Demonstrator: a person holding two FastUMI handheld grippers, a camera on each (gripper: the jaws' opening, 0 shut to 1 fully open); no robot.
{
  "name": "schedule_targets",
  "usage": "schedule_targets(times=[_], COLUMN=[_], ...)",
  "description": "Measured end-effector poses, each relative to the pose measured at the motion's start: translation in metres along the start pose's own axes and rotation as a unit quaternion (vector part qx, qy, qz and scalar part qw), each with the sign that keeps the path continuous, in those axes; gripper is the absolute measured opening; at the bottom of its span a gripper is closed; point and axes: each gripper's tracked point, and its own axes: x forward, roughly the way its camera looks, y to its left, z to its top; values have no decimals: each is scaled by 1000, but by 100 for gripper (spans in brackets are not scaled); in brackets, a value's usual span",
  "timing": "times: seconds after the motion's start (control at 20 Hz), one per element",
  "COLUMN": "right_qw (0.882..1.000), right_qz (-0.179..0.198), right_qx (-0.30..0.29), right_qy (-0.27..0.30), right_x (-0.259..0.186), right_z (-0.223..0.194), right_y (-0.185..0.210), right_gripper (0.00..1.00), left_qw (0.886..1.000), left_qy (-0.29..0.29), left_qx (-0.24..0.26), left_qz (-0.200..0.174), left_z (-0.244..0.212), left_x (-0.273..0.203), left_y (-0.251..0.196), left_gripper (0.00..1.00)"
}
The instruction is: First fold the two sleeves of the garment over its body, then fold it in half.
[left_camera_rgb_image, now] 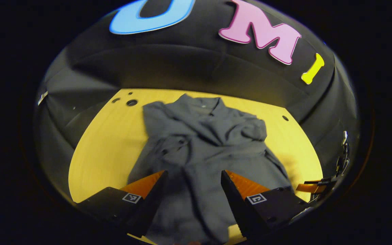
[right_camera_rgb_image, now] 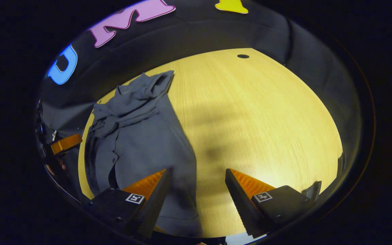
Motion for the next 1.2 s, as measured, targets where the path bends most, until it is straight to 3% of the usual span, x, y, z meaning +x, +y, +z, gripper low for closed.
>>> schedule_targets(times=[0.15, 0.35, 0.65, 0.7, 0.75, 1.05, 1.2], right_qw=[1000, 999, 999, 1000, 1000, 999, 995], right_qz=[10, 4, -4, -1, -2, -34, -55], right_qx=[-4, -11, -16, -17, -20, -39, -80], right_qy=[21, 33, 29, 22, 17, 2, 4], right_x=[0, 5, 9, 8, 10, 14, 16], right_z=[-23, -44, -57, -55, -56, -64, -69], right_y=[16, 26, 39, 43, 44, 44, 43], right_gripper=[100, 99, 100, 100, 100, 99, 99], left_qw=[998, 992, 988, 988, 989, 993, 995], left_qy=[29, 55, 65, 67, 71, 76, 84], left_qx=[-48, -108, -136, -135, -131, -84, -30], left_qz=[28, 47, 30, 25, 18, 14, 35], left_z=[-59, -120, -159, -161, -166, -163, -166], left_x=[-25, -50, -60, -59, -58, -44, -36], left_y=[54, 92, 94, 90, 84, 67, 59], left_gripper=[96, 96, 97, 92, 96, 98, 98])
